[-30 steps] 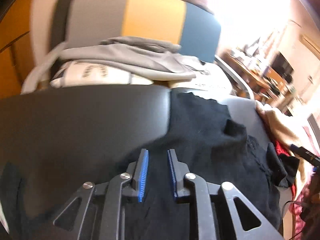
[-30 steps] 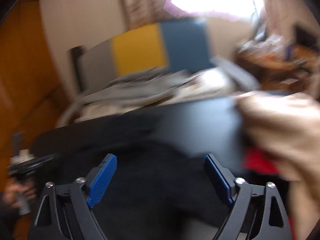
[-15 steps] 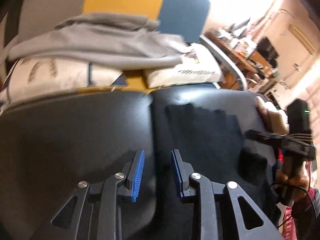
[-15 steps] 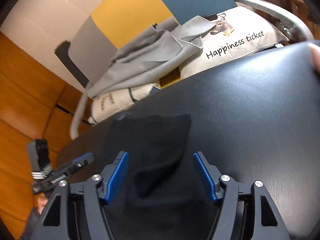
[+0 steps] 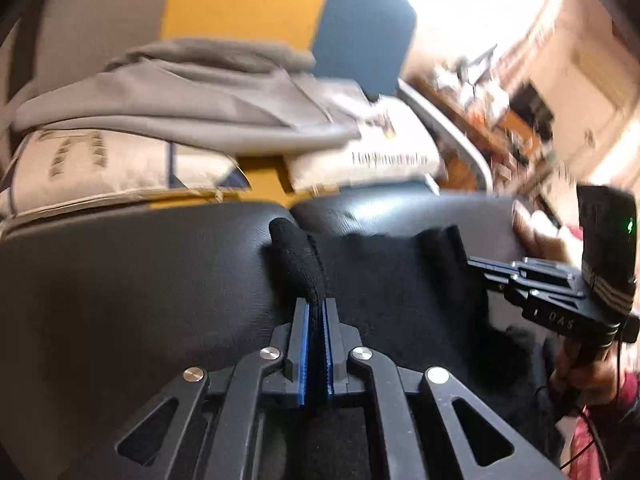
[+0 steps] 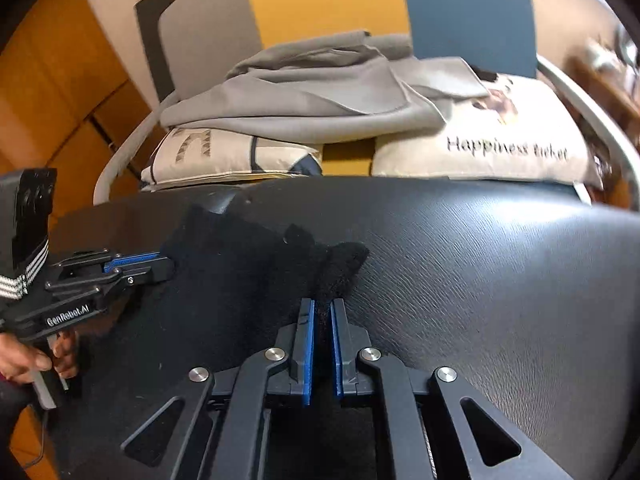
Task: Fold clothes
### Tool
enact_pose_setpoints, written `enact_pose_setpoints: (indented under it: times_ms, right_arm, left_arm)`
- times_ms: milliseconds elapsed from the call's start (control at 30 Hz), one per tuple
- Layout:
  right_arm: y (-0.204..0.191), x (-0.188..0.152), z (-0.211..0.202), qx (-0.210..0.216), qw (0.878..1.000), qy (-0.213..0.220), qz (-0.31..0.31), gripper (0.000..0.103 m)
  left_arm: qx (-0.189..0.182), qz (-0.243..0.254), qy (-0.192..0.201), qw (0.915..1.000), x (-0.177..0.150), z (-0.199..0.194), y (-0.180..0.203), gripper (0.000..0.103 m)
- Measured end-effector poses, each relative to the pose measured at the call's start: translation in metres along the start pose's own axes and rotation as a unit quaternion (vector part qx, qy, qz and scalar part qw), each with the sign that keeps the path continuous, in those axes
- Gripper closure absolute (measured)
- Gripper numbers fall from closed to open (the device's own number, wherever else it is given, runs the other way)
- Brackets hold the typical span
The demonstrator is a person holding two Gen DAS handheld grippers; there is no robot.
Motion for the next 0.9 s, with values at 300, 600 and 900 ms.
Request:
enact_pose_setpoints:
  times_ms: [300,600,900]
  right_arm:
    - [-0.034,0.047,-0.005,0.006,0.998,0.041,-0.042,0.095]
    - [-0.028,0.069,0.041,0.02,1.0,0.003,0.011,0.086]
    - [-0.044,0.049,0.07,-0.082,0.99,-0.012,-0.117,0.057]
  left_arm:
    - [0.052,-0.03,0.065,0.9961,0.018,-0.035,-0.049,0.099]
    - [0.085,-0.023,0.032,0.9956,0.005,0.003,-0.069,0.1]
    - [0.106,-0.011,0.04,0.9935,0.02,0.016,-0.066,0.099]
Point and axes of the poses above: each gripper's, at about its wrist camera, not at the fingertips, and z roughly the way its jaws point, y to its right, x to its top, the point moved 7 cm from there along z, roughly the way its jaws point, and after that the axes turned 8 degrees about x, right-handed, at the moved point
